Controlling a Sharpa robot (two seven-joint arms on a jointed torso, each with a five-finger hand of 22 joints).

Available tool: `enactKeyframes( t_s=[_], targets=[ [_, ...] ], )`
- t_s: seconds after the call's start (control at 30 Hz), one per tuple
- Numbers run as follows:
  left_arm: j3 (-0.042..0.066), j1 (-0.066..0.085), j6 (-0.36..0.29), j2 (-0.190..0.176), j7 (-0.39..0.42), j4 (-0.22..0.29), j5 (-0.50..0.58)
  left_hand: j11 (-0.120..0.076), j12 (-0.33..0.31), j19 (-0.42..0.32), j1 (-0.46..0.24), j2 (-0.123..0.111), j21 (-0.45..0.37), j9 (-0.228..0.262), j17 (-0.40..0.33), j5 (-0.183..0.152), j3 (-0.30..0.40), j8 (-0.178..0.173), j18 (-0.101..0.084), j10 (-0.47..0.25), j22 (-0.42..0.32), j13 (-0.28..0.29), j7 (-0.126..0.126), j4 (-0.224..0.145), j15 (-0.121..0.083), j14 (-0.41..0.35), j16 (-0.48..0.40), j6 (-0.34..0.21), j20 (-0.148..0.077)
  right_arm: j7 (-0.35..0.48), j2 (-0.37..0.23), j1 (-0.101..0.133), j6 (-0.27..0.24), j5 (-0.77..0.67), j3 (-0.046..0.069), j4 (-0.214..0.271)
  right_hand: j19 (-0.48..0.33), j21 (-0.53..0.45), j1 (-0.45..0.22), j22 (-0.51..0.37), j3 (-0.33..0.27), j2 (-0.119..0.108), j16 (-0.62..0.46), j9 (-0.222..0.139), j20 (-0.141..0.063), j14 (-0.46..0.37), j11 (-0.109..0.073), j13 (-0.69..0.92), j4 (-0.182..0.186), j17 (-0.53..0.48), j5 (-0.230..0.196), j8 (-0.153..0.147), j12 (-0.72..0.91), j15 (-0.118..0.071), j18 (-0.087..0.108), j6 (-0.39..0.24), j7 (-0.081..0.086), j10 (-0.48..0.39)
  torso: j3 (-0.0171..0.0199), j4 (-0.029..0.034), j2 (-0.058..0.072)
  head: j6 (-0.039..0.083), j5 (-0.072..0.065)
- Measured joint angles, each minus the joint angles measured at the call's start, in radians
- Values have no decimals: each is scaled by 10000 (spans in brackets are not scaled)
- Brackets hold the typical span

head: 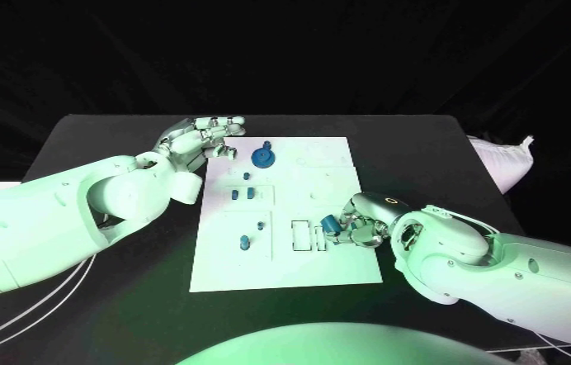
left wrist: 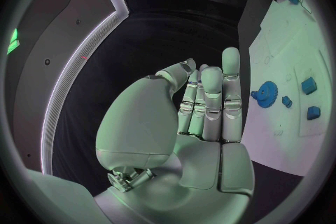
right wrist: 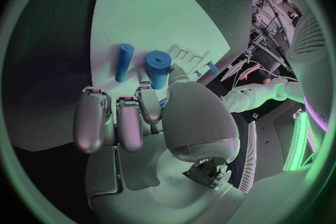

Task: Assemble the parts on the task board

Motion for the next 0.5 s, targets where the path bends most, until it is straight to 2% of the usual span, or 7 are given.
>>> enactKeyframes(
  t_s=[0.07, 0.13, 0.27, 0.3, 0.4, 0.5],
  targets=[
    [0, 0, 9, 0, -7, 0, 0, 0, 0, 0, 0, 0, 0, 0, 0, 0, 0, 0, 0, 0, 0, 0, 0, 0, 0, 0, 0, 0, 0, 0, 7, -11, -43, -39, -2, -6, 16, 30, 20, 33, 50, -19, 0, 83, -16, 10, 0, 46, 46, 0, -494, 24, 9, 11, 0, 52, -52, 0, 0, -8, -1, -1, 14],
    [0, 0, 17, 0, -14, 1, 0, 0, 0, 0, 0, 0, 0, 0, 0, 0, 0, 0, 0, 0, 0, 0, 0, 0, 0, 0, 0, 0, 0, -2, 7, -27, -142, -58, -12, -1, 16, 71, 33, 68, 277, -5, 20, 94, -16, 11, 0, 68, -48, -1, -625, 10, 49, 11, 0, 68, -68, 0, 0, -15, -2, 4, 20],
    [0, -1, 37, 0, -26, 2, -5, 0, 0, 0, 0, 0, 0, 0, 1, 0, 0, 0, 0, 0, 1, 0, 0, 0, 0, 0, 0, 0, 0, -45, -72, -87, -543, 56, -27, 97, 16, 78, 110, 100, 406, 45, 52, 95, -16, 11, -1, 146, -72, -1, -627, -8, 104, 12, 0, 81, -94, 1, 6, -24, -3, 20, 33],
    [0, -2, 43, 0, -29, 2, -6, 0, 0, 0, 0, 0, 0, 0, 1, 0, 0, 0, 0, 0, 1, 0, 0, 0, 0, 0, 0, 0, 0, -51, -108, -103, -708, 174, -17, 164, 39, 78, 174, 112, 478, -19, 52, 97, -39, 12, -1, 145, -106, -1, -563, -8, 105, 12, -1, 97, -81, 1, 9, -24, -3, 22, 34],
    [0, -5, 55, 0, -36, -2, -9, 0, 0, 0, 0, 0, 0, 0, 1, 0, 0, 0, 0, 0, -1, 0, 0, 0, 0, 0, 0, 0, 0, -51, -189, -124, -1091, 542, 59, 357, 52, 78, 415, 128, 593, -126, 52, 131, -52, -21, -4, 186, -173, -1, -326, -2, 130, -31, 1, 98, -86, 3, 10, -20, -11, 35, 29],
    [0, -9, 67, 5, -41, -9, -12, -4, 0, 0, 0, 0, -10, 0, 2, 0, 0, 0, 0, -4, -11, 0, 0, 0, 0, 0, 0, 0, 0, -32, -266, -103, -1500, 1023, 151, 553, 51, 78, 427, 129, 648, -138, 52, 131, -52, 12, -54, 188, -228, -2, -274, -2, 102, -66, 0, 97, -88, 52, 7, -17, -15, 46, 25]
  ],
)
